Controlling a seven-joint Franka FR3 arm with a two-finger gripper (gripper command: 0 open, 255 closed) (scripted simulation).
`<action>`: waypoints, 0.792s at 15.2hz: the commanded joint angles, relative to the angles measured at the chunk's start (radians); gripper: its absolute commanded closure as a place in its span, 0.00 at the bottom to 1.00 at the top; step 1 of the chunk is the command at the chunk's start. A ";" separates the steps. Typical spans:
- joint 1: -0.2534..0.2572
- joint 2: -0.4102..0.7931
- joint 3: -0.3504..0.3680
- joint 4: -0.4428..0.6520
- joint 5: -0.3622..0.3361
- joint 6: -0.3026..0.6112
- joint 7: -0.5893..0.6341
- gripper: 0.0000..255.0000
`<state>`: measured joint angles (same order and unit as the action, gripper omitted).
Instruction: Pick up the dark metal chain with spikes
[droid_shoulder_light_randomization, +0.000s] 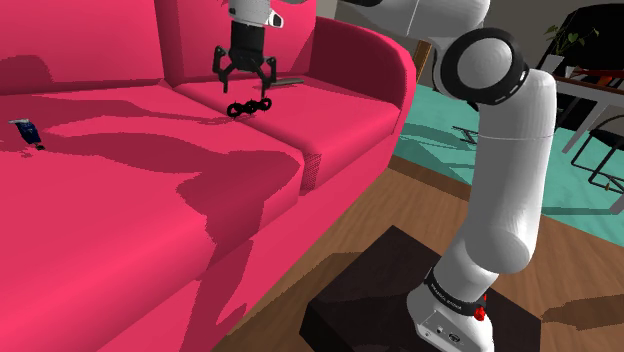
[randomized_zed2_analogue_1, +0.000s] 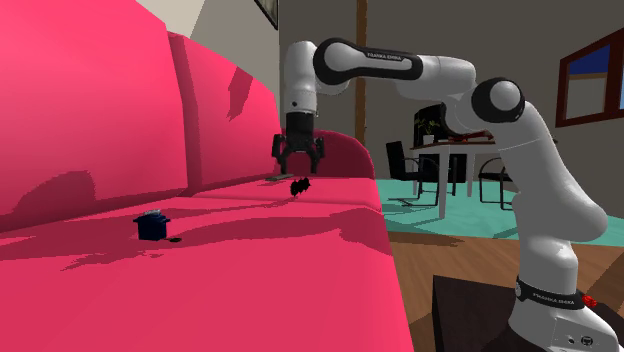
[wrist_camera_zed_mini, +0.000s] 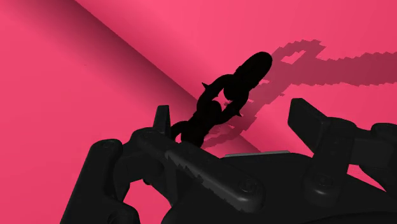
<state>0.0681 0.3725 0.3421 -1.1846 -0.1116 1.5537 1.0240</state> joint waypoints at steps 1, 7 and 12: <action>-0.003 -0.004 -0.001 -0.028 0.002 0.026 0.005 0.00; -0.013 -0.023 -0.002 -0.119 0.008 0.097 0.004 0.00; -0.012 -0.022 -0.001 -0.116 0.008 0.096 0.005 1.00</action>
<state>0.0559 0.3501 0.3406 -1.2998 -0.1042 1.6497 1.0286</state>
